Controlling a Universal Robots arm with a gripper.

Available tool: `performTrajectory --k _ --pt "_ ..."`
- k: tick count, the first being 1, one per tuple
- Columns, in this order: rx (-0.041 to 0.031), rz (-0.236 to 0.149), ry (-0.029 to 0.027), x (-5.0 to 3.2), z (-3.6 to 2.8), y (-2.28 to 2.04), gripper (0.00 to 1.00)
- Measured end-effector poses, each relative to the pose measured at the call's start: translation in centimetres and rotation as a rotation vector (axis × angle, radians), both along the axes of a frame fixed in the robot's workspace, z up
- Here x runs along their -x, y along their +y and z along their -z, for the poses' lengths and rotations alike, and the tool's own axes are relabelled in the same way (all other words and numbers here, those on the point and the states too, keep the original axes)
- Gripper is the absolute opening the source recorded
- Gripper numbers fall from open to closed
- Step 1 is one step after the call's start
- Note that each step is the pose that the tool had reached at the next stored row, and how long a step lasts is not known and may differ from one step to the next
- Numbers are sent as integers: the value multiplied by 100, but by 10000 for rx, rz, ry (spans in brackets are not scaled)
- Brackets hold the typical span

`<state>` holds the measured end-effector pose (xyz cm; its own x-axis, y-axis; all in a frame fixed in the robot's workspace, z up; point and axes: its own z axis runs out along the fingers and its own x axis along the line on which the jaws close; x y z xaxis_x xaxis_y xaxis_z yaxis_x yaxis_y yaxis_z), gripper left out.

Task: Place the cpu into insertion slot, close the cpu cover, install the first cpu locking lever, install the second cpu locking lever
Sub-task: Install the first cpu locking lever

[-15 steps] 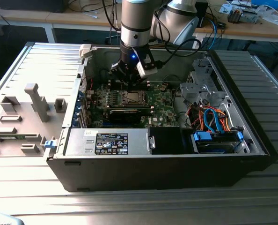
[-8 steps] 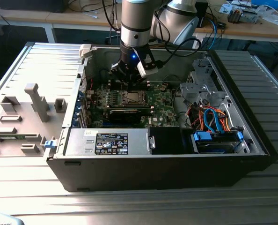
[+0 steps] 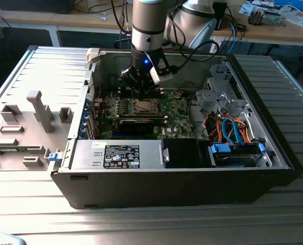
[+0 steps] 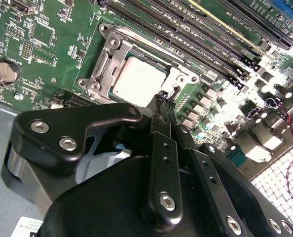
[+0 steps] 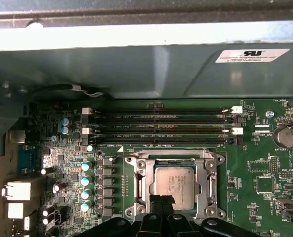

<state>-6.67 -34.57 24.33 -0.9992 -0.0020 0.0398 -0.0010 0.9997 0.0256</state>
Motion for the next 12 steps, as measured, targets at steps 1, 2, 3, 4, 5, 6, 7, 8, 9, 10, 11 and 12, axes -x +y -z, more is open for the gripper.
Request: performTrajectory --k 1,2,3,4,5,6,7,8,9,10,11,12 --pt "-1 -38 -1 0 -2 1 11" --pt "0 -70 0 0 -6 0 11" --pt "0 -96 0 0 -11 0 11" --pt "0 -147 -2 1 -19 0 11" --pt "0 -176 -3 3 -24 0 11" --pt "-4 -235 -7 7 -27 0 11" --pt "-3 -274 -6 8 -28 0 11" --pt "0 -275 -5 9 -29 0 11" --pt "0 -276 -5 9 -28 0 11" --pt "-1 -275 -5 9 -28 0 11" --pt "-1 -276 -4 9 -28 0 11" --pt "5 -276 -5 10 -29 0 11"
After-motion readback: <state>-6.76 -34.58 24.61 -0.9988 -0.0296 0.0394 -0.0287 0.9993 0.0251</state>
